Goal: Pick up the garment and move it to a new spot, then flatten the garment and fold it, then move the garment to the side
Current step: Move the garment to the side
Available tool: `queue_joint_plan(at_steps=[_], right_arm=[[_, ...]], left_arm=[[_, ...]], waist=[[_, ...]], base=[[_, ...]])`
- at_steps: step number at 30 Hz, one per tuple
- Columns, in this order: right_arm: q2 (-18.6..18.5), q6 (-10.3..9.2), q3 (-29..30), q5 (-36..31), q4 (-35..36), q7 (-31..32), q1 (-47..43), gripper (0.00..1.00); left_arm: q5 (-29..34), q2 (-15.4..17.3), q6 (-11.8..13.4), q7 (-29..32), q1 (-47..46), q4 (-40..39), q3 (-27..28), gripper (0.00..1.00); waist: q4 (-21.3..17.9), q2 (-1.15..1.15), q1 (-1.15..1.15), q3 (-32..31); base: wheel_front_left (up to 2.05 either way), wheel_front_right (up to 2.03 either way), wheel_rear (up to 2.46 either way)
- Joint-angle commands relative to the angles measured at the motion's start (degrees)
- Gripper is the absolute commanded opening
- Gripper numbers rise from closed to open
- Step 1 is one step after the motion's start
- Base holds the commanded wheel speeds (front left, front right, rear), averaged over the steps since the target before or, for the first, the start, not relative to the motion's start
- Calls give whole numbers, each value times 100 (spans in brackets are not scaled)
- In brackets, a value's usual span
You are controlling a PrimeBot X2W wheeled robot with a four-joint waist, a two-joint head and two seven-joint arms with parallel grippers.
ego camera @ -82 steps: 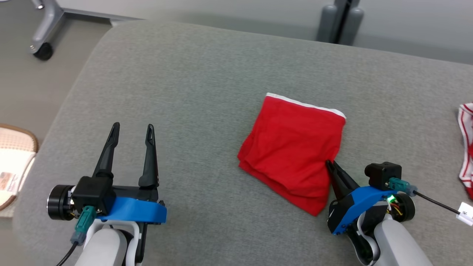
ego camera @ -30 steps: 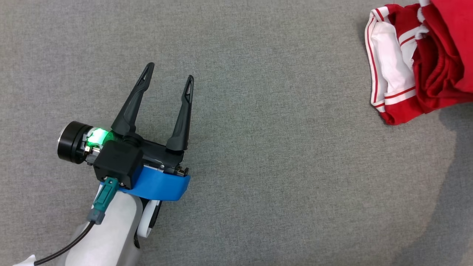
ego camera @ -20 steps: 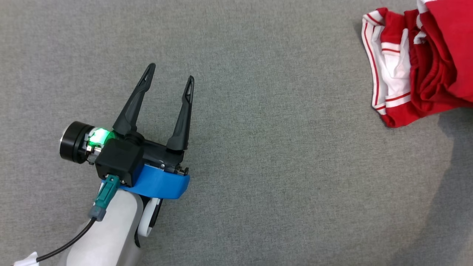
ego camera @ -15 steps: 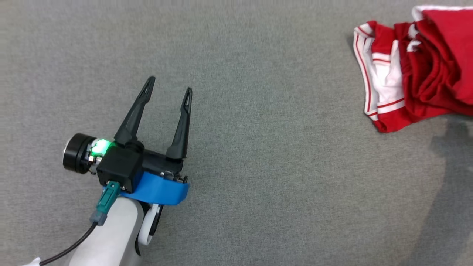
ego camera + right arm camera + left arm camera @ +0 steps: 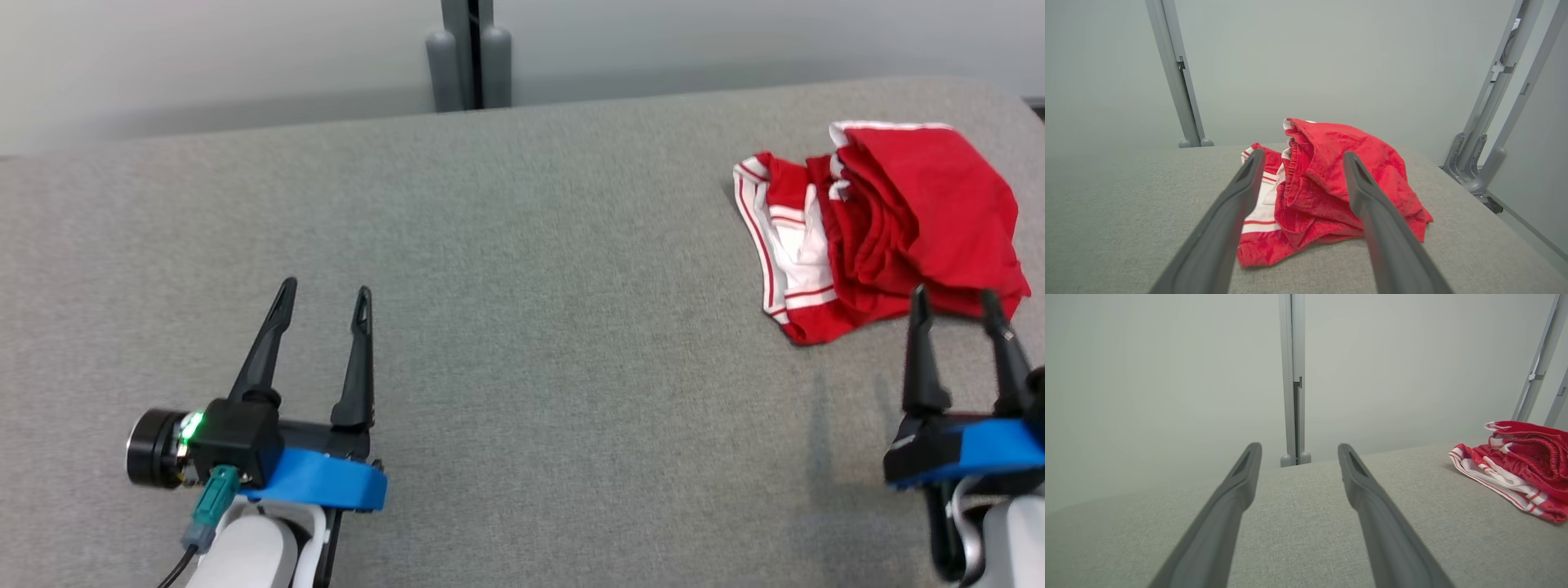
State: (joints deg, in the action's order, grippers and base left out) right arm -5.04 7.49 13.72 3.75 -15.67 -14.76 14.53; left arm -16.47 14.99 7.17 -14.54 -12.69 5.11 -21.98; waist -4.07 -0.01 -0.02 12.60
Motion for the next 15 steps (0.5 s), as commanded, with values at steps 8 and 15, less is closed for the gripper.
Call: queue_joint_plan(at_steps=[8, 15], right_arm=[[207, 1, -630, 266, 1189, 414, -1107, 100], [211, 1, -819, 391, 1585, 768, -1681, 100]], left_arm=[[-192, 95, 226, -29, 515, 216, 208, 100], [-275, 169, 200, -41, 876, 374, 219, 100]], waist=[[336, 1, 2, -566], [508, 1, 2, -946]], base=[[0, 0, 0], [0, 0, 0]])
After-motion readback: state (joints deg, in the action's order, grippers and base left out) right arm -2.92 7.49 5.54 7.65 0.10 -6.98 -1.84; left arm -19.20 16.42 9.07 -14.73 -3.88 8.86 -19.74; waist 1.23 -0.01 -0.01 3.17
